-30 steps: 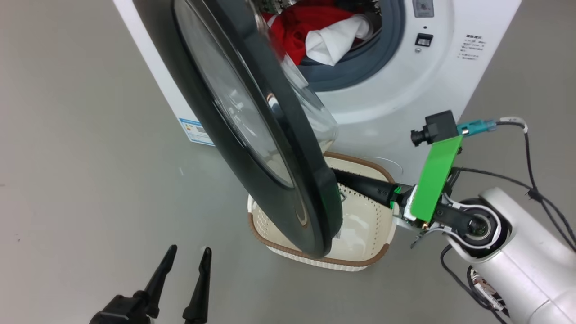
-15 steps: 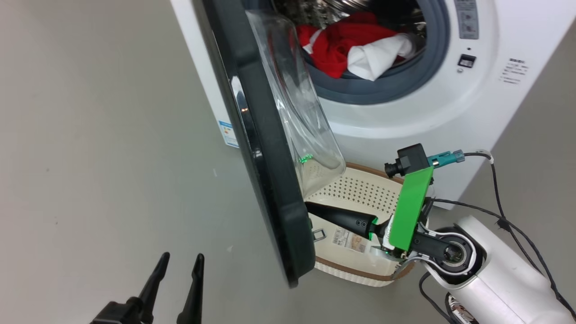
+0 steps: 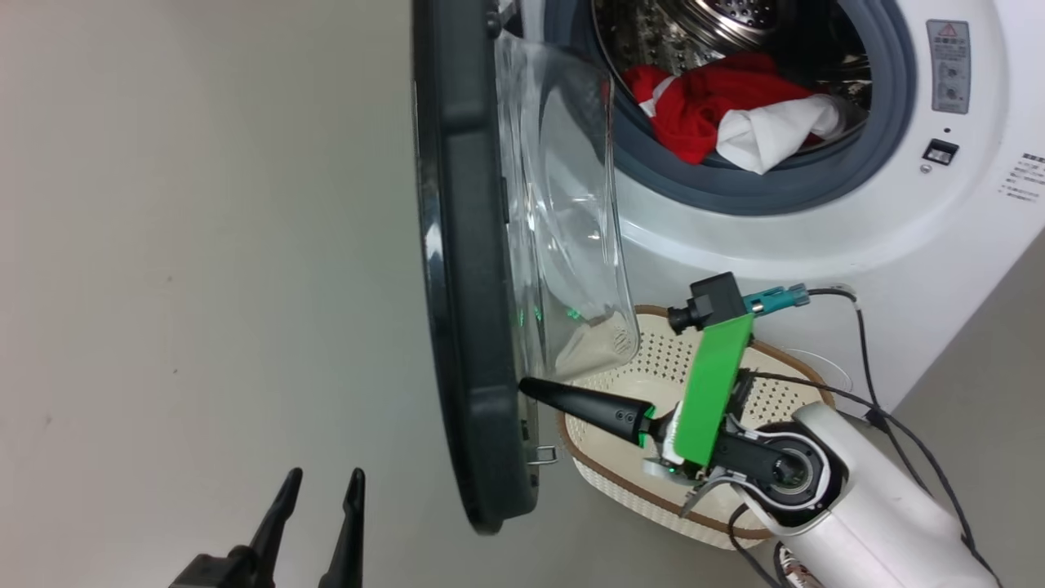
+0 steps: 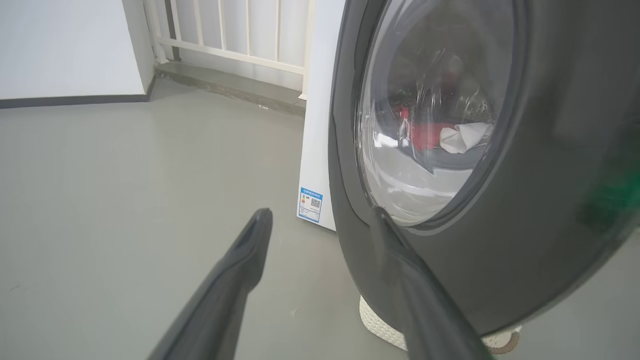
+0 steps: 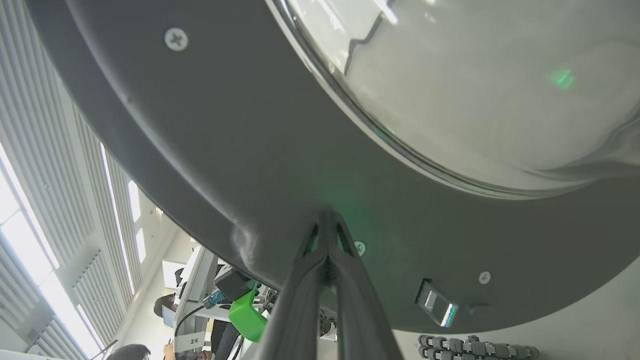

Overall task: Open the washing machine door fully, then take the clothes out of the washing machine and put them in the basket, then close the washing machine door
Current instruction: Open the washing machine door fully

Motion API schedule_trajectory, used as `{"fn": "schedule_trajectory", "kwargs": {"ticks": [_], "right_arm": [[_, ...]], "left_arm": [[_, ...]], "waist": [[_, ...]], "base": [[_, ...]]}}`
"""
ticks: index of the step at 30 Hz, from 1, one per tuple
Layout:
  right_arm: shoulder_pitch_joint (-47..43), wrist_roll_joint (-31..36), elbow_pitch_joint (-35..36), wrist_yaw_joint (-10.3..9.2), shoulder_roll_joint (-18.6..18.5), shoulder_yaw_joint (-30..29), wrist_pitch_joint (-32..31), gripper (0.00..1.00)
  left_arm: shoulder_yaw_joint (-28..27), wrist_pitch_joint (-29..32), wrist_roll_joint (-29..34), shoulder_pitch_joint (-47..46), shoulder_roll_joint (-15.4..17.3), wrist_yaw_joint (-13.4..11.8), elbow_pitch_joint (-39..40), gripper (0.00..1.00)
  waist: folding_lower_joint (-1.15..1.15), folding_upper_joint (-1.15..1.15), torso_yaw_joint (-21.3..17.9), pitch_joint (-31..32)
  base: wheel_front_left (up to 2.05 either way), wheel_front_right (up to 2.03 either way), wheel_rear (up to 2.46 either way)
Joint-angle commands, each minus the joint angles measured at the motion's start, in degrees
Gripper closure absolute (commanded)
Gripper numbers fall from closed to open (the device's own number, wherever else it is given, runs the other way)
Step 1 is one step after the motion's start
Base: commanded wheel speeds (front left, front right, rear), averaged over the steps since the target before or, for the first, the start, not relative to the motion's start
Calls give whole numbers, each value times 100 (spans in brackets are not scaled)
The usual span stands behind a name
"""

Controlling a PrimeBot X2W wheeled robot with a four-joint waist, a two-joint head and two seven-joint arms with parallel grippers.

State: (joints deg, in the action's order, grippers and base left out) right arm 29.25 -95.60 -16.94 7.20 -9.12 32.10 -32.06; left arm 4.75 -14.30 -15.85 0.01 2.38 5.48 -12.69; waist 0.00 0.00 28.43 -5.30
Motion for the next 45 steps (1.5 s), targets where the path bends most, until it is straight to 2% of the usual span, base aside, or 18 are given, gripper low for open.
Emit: {"fn": "schedule_trajectory", "kwargs": {"ticks": [1, 12, 24, 25, 27, 28, 29, 37, 45], "right_arm": [[5, 74, 145, 29, 201, 55, -47, 100], [162, 214, -76, 29, 515, 152, -109, 100], [32, 385, -66, 29, 577, 103, 52, 100], [7, 417, -68, 29, 564, 81, 91, 74], [-56, 479, -61, 29, 523, 52, 155, 49], [-96, 509, -59, 29, 500, 37, 198, 13], [-140, 535, -55, 29, 472, 27, 231, 0], [-605, 718, -51, 29, 214, -62, 653, 0], [-965, 1077, -151, 29, -92, -14, 1300, 0]], "left_arm": [[-198, -70, -65, -31, 50, -43, 146, 0], [-305, -70, -180, 9, 50, -158, 261, 0], [-329, -70, -128, 50, 50, -128, 264, 0], [-330, -70, -118, 44, 50, -117, 252, 0], [-338, -70, -92, 32, 50, -93, 221, 0], [-346, -70, -78, 28, 50, -81, 205, 0], [-355, -70, -66, 25, 50, -69, 191, 0], [-430, -70, 94, 20, 50, 42, 70, 0], [-575, -70, 177, 58, 50, 105, 49, 0]], "waist": [[0, 0, 67, 17], [0, 0, 124, -48], [0, 0, 90, 42], [0, 0, 85, 52], [0, 0, 73, 81], [0, 0, 67, 97], [0, 0, 60, 112], [0, 0, -17, 269], [0, 0, -253, 343]], "base": [[0, 0, 0], [0, 0, 0], [0, 0, 0], [0, 0, 0], [0, 0, 0], [0, 0, 0], [0, 0, 0], [0, 0, 0], [0, 0, 0]]}}
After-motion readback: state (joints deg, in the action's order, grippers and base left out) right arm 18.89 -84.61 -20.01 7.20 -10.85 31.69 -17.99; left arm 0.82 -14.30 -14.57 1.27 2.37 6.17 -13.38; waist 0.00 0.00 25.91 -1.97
